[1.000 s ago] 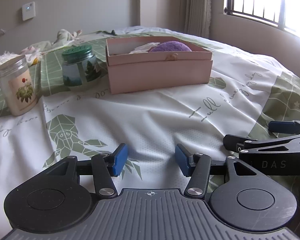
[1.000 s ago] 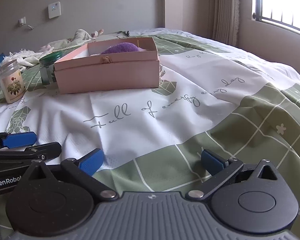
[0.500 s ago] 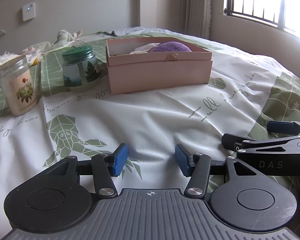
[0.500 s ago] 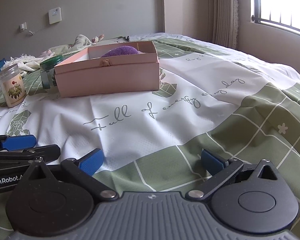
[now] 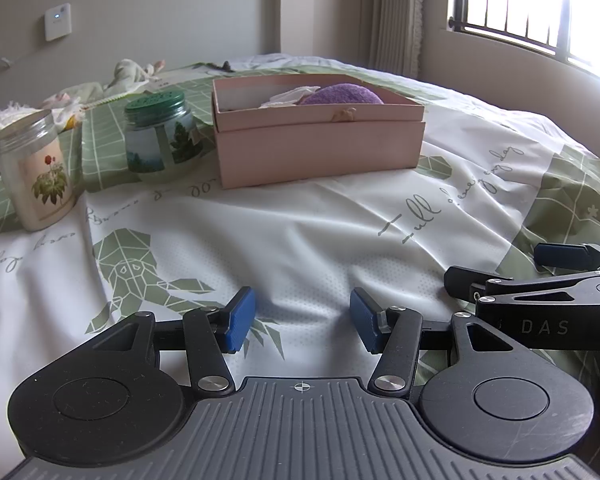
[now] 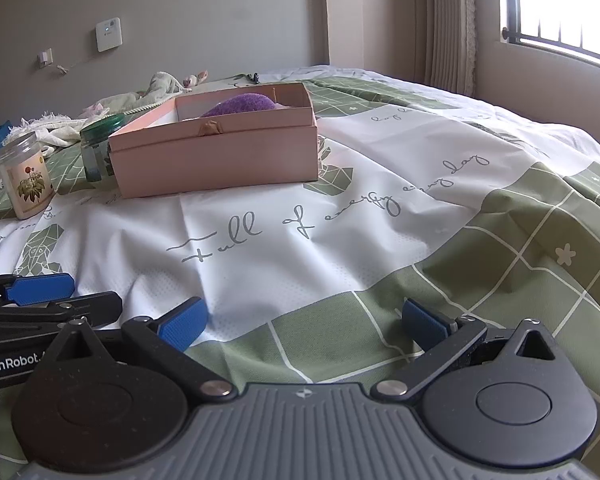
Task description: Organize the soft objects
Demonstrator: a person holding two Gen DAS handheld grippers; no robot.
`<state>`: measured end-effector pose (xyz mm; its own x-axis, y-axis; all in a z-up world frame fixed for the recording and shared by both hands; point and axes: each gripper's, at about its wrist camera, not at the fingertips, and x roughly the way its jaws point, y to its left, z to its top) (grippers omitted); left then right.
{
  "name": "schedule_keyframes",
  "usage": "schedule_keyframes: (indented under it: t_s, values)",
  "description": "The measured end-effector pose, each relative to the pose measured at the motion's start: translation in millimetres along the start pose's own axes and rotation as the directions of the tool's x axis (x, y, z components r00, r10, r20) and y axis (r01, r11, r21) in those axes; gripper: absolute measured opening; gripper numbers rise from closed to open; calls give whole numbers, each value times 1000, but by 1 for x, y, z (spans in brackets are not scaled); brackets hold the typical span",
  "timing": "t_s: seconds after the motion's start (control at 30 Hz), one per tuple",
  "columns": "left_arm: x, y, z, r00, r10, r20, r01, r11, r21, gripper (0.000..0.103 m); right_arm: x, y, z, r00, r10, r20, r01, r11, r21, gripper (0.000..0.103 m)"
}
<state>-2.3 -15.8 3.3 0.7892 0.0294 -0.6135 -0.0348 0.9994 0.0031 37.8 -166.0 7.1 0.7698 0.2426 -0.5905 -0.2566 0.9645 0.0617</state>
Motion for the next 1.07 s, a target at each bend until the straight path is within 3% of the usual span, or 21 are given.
schedule_keyframes:
  t_s: [0.8,1.07]
  values:
    - [0,2,0,1000,-9,1,9,1000,-11,58,0,1,-1,1000,-7,2,7,1000,-1,103]
    - [-1,1,-1,1000,-1,10,1,1000,-14,53,-1,2,-1,1000,-6,-1,6,1000,0,103]
